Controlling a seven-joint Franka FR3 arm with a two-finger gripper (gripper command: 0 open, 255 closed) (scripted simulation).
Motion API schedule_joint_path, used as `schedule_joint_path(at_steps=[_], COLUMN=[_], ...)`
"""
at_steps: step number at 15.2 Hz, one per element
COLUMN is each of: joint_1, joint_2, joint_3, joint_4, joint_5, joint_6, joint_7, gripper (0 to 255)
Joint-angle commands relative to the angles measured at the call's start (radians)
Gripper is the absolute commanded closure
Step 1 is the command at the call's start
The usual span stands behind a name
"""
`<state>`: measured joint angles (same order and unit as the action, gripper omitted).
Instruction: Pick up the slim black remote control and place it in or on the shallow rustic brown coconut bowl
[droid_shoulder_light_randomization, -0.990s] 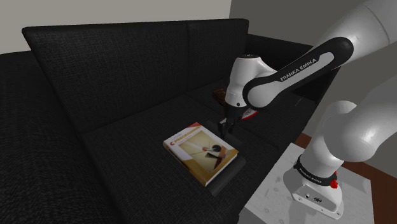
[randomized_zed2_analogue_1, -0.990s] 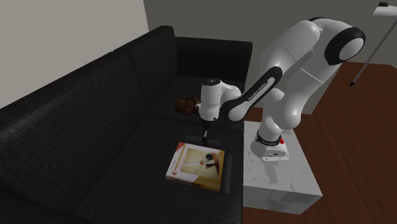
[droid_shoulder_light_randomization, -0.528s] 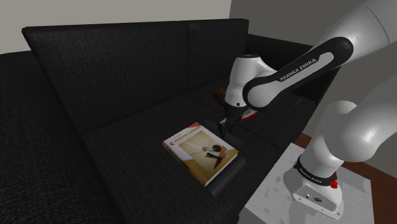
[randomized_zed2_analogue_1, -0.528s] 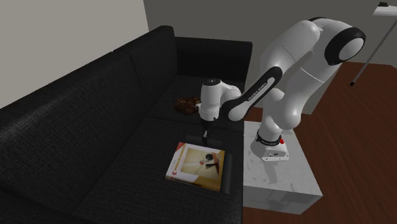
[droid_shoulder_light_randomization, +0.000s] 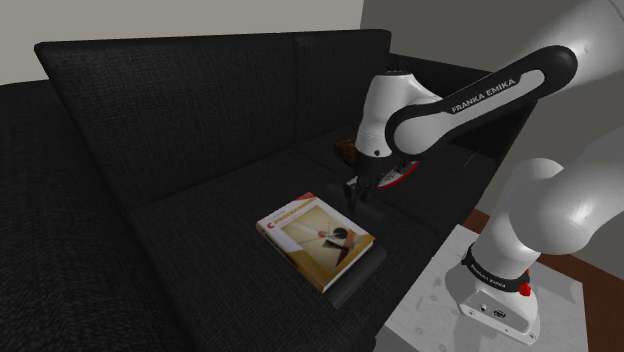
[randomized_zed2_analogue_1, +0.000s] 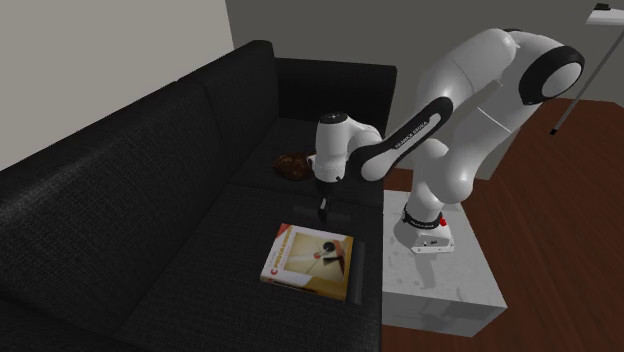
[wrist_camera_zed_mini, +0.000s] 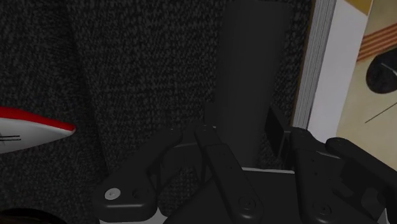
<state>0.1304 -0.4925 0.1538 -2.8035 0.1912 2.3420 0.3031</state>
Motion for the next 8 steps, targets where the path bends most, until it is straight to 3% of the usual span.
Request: schedule_joint_path(at_steps=[1, 8], joint_1=[0.0, -0.004], joint_2=[-0.024, -0.089], joint_3=[-0.001, -0.01], joint_4=[0.012, 0.068], joint_5=[-0.003, -0.015], joint_6=[-0.037, -0.158], joint_7=[0.004, 0.012], gripper=[255, 255])
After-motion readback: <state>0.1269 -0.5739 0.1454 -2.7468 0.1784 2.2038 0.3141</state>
